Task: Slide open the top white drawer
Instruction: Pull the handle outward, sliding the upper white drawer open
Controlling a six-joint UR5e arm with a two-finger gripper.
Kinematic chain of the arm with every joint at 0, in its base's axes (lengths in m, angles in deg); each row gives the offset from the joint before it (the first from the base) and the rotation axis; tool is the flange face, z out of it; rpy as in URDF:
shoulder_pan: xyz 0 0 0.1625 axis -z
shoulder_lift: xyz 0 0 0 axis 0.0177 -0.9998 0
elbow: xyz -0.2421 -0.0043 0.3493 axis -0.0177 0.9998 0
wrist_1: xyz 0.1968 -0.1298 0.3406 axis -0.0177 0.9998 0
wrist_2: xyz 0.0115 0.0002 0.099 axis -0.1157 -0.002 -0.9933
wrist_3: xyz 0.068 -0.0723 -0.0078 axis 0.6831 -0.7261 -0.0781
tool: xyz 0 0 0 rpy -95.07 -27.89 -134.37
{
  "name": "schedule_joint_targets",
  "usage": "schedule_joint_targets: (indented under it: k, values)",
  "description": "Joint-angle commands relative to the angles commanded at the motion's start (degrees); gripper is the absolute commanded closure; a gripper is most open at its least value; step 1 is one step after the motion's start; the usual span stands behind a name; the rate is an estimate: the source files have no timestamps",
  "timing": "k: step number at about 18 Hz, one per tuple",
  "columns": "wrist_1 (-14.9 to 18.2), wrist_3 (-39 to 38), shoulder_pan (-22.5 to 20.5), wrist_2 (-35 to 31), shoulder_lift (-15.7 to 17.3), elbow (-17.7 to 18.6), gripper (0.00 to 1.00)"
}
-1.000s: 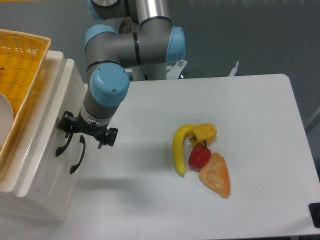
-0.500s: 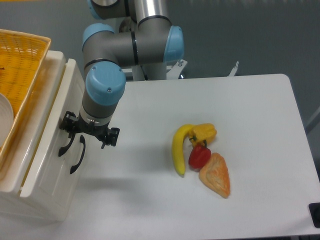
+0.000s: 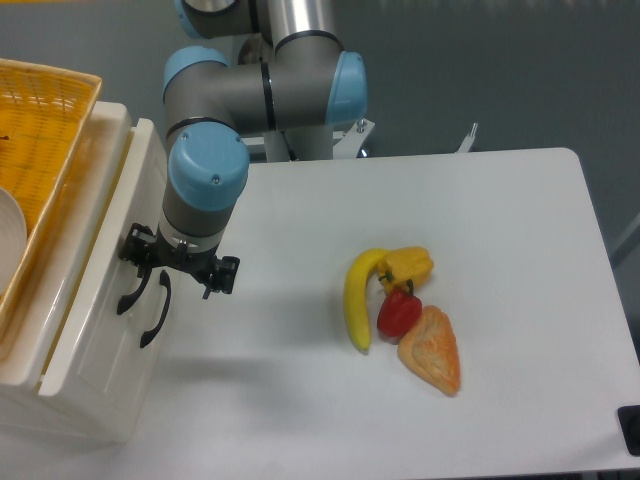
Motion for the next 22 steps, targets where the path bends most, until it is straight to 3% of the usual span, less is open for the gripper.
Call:
schedule_joint_targets:
  k: [22]
  values:
    - [0.18, 0.97, -2.28, -0.62, 0.17, 0.0, 0.0]
